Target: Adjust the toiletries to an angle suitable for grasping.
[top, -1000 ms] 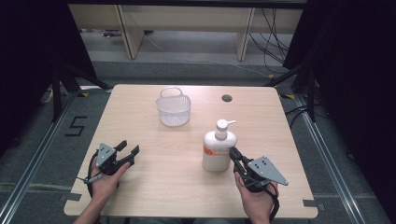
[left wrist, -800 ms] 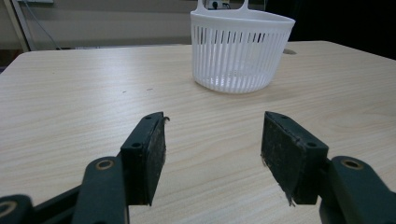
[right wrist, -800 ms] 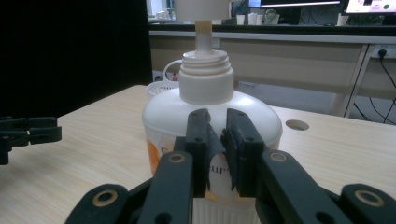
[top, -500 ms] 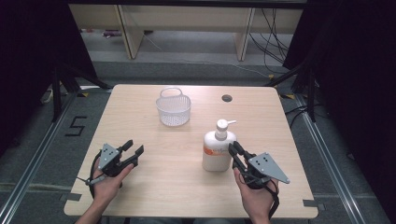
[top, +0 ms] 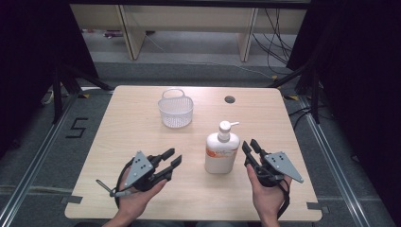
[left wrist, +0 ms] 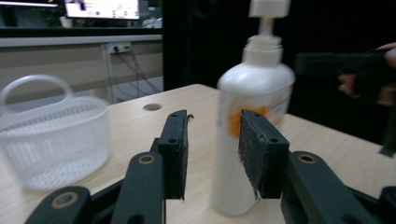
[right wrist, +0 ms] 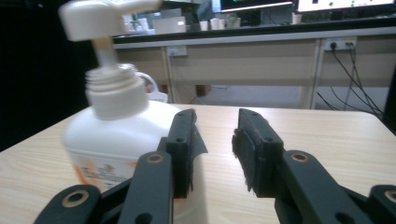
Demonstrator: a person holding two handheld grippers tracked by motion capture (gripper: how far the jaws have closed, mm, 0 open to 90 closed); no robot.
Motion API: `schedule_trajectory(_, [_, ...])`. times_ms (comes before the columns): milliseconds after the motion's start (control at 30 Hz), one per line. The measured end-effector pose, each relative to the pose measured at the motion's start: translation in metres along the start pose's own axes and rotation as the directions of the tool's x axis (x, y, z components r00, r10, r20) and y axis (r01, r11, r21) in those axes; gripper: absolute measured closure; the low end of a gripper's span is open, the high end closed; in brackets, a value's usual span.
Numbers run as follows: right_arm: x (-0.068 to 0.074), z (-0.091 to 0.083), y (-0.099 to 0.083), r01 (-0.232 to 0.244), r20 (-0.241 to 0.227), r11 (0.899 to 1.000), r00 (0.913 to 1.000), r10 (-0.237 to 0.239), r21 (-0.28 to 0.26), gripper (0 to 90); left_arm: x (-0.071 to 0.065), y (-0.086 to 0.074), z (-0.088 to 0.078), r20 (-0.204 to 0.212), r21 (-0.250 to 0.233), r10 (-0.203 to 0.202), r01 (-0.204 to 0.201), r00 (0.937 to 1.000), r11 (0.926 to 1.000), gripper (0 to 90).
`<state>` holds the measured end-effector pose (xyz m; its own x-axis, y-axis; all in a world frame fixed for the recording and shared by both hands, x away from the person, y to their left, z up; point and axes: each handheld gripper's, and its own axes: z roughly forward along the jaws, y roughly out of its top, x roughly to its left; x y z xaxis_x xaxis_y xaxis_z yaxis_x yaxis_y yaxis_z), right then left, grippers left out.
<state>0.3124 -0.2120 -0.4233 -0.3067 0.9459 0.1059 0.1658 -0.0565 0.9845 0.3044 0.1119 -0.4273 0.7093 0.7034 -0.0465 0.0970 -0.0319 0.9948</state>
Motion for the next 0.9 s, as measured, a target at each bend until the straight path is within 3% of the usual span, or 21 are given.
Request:
schedule_trajectory(167, [-0.013,0.002,-0.008,0.002,0.04,0.999,0.9992,-0.003,0.038,66.3,-0.017,0.011,0.019,0.036,-0.002,0.029,-0.029,0.9989,0.9996,63.9])
schedule_trajectory(200, [-0.015,0.004,-0.011,-0.028,0.042,0.999,0.9988,0.027,0.043,65.8,-0.022,0.016,0.028,0.042,-0.015,0.059,-0.058,0.9974,0.9982,63.8])
schedule_trajectory(300, [-0.022,0.008,-0.018,-0.023,0.055,0.998,0.9983,0.021,0.05,65.0,-0.028,0.021,0.036,0.043,-0.019,0.059,-0.058,0.9973,0.9981,62.2])
schedule_trajectory(367, [-0.027,0.011,-0.028,-0.046,0.072,0.995,0.9966,0.039,0.094,64.1,-0.038,0.029,0.046,0.041,-0.028,0.072,-0.07,0.9966,0.9971,59.9])
schedule_trajectory(500, [-0.031,0.014,-0.033,-0.051,0.067,0.994,0.9968,0.045,0.101,63.2,-0.051,0.036,0.061,0.027,-0.03,0.086,-0.085,0.996,0.9959,56.3])
schedule_trajectory(633, [-0.031,0.013,-0.034,-0.07,0.069,0.991,0.9956,0.063,0.112,62.7,-0.056,0.034,0.07,0.023,-0.016,0.075,-0.075,0.9969,0.9971,56.6])
schedule_trajectory(733, [-0.036,0.013,-0.035,-0.042,0.08,0.99,0.9963,0.031,0.132,62.4,-0.067,0.022,0.075,0.061,0.015,0.074,-0.075,0.9953,0.997,60.5])
schedule_trajectory(900, [-0.037,0.012,-0.036,-0.067,0.085,0.988,0.9949,0.055,0.141,62.4,-0.064,0.012,0.08,0.033,0.052,0.084,-0.086,0.9959,0.9949,70.6])
